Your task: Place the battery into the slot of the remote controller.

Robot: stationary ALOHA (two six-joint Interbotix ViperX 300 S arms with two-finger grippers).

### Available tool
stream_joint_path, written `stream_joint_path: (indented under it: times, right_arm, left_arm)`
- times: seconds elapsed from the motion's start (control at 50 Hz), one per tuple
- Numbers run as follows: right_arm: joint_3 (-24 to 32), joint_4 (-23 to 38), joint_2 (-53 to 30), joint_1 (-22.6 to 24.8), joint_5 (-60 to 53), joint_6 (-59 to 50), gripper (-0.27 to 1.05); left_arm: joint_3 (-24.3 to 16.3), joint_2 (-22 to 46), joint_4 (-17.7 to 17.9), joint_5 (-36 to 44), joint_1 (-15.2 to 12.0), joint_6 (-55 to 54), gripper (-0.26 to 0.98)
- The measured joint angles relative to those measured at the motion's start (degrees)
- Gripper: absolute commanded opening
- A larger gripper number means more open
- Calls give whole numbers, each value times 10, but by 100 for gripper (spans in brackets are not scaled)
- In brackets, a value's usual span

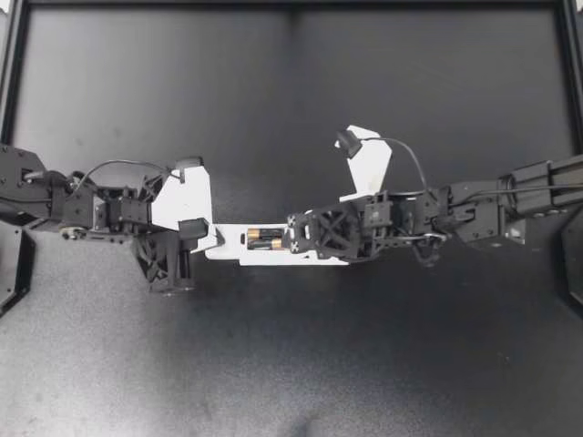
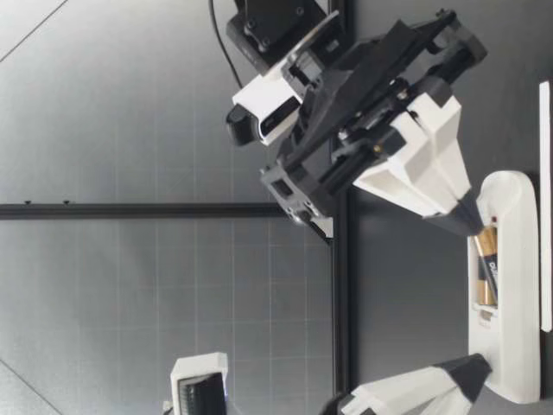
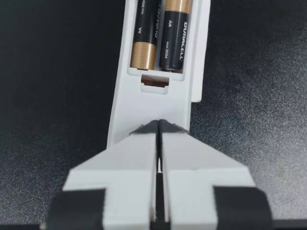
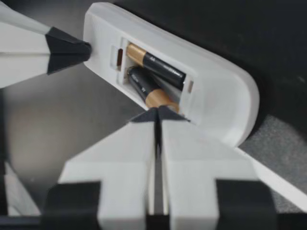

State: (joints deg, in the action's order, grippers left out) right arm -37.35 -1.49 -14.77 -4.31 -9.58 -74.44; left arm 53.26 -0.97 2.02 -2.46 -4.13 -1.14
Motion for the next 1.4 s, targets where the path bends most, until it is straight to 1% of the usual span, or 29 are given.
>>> stream_joint_path:
  times: [0.44, 0.58, 0.78, 0.9, 1.0, 1.1, 1.22, 1.4]
  right_arm:
    - [7, 21, -3, -2, 38, 2, -13]
    - [-3, 67, 33, -3, 84, 1, -13]
    - [-14, 175, 105, -4, 148, 1, -13]
    - [-22, 243, 125, -5, 191, 0, -13]
    - [-23, 276, 132, -5, 220, 0, -13]
    - [-24, 291, 134, -6, 236, 1, -13]
    - [-25, 294, 133, -6, 238, 0, -13]
    - [-25, 295, 133, -6, 238, 1, -13]
  left_arm:
    - [0, 0, 0, -1, 0, 0, -16]
    - [-6, -2, 0, -2, 0, 1, -16]
    - [-36, -22, 0, 20, 0, 4, -16]
    - [-57, -5, 0, 25, 0, 3, -16]
    - [-73, 23, 0, 25, 0, 4, -16]
    - [-91, 46, 0, 24, 5, 4, -16]
    - [-110, 69, 0, 15, 11, 4, -16]
    - [-114, 96, 0, 14, 11, 4, -16]
